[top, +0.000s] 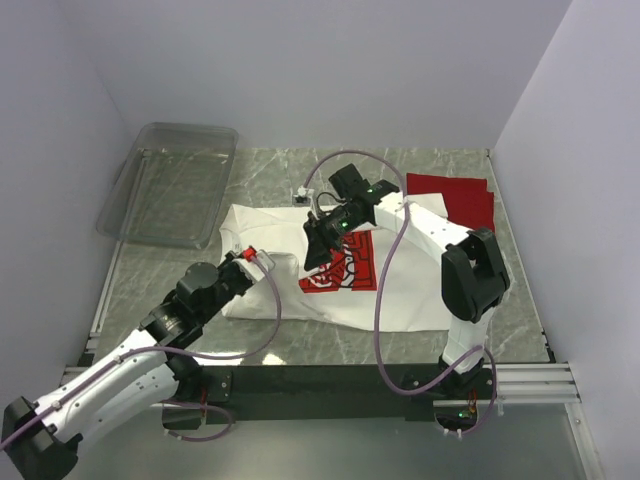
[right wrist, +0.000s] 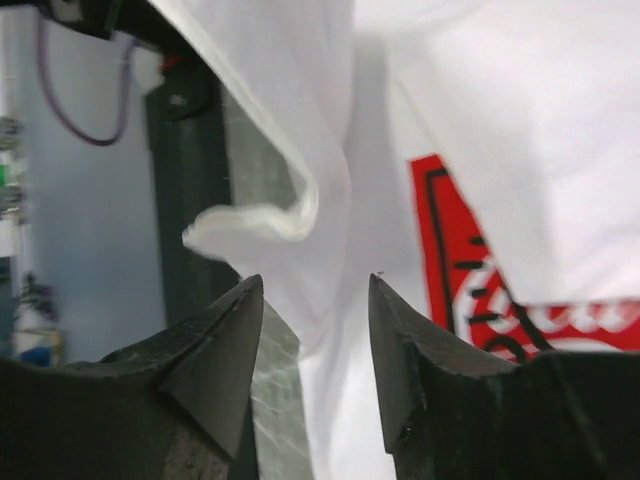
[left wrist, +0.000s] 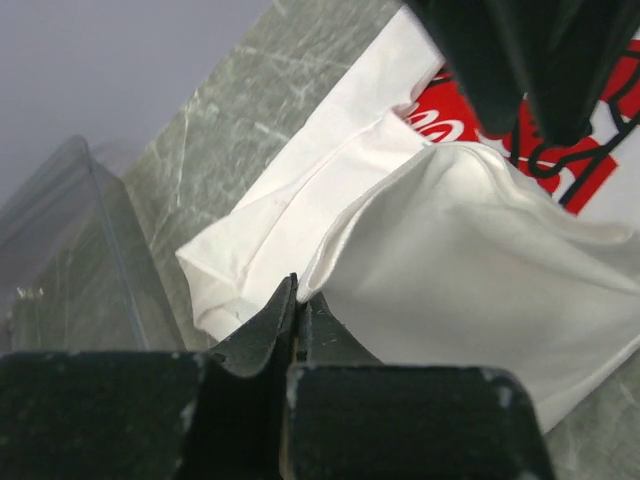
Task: Fold and stack the t-shirts
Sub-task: Fold the tshirt
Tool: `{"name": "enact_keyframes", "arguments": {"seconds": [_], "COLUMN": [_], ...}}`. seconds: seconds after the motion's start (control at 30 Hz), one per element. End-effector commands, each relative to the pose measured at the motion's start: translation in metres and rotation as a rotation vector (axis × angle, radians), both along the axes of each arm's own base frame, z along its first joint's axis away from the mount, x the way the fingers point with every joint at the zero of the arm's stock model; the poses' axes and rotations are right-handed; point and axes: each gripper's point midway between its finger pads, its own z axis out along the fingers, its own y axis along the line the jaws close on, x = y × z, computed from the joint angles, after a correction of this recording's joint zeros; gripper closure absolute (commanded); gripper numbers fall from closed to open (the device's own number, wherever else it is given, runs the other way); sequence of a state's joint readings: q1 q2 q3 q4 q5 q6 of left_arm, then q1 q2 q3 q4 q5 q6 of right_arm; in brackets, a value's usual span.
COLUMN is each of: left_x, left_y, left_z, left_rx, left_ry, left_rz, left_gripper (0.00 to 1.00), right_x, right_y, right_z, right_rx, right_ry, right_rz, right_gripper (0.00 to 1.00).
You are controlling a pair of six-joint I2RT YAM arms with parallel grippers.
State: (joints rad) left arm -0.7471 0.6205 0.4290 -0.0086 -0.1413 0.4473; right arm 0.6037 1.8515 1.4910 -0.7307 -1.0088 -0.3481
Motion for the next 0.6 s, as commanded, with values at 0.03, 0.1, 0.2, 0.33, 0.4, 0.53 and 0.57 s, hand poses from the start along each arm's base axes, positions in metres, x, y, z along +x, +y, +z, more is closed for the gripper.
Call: {"name": "enact_keyframes", "arguments": {"seconds": [0.03, 0.1, 0.2, 0.33, 0.4, 0.53, 0.57], "left_x": [0.015, 0.021, 0.027, 0.031, 0.028, 0.023, 0.023], "left_y": [0.002, 0.001, 0.003, 0.006, 0.006, 0.010, 0.010], "left_z": [0.018, 0.032, 0.030, 0.033, 0.036, 0.040, 0.044], "left_rx": [-0.117, -0.176, -0.200, -0.231, -0.245, -0.273, -0.281], "left_ry": [0.052, 0.073, 0.149, 0.195, 0.210, 0.230, 0.226], "left_rz": [0.048, 0.078, 0.120, 0.163, 0.165, 0.182, 0.187], "left_gripper": [0.99, 0.99, 0.99, 0.99, 0.99, 0.99, 0.99], "right_x": [0.044, 0.054, 0.049, 0.027, 0.002, -0.036, -0.045], "right_y": [-0.030, -0.059, -0.106, -0.184, -0.221, -0.296, -0.303], "right_z": [0.036, 0.048, 0.056, 0.029, 0.007, -0.041, -0.048], "right_rx": [-0.080, -0.108, -0.133, -0.274, -0.357, -0.568, -0.584], "right_ry": [-0.302, -0.395, -0.541, -0.814, -0.842, -0.771, -0.737], "right_rz": [-0.119, -0.188, -0.198, -0.081, -0.053, 0.022, 0.036], "right_gripper": [0.44, 0.43, 0.41, 0.36, 0.35, 0.35, 0.35]}}
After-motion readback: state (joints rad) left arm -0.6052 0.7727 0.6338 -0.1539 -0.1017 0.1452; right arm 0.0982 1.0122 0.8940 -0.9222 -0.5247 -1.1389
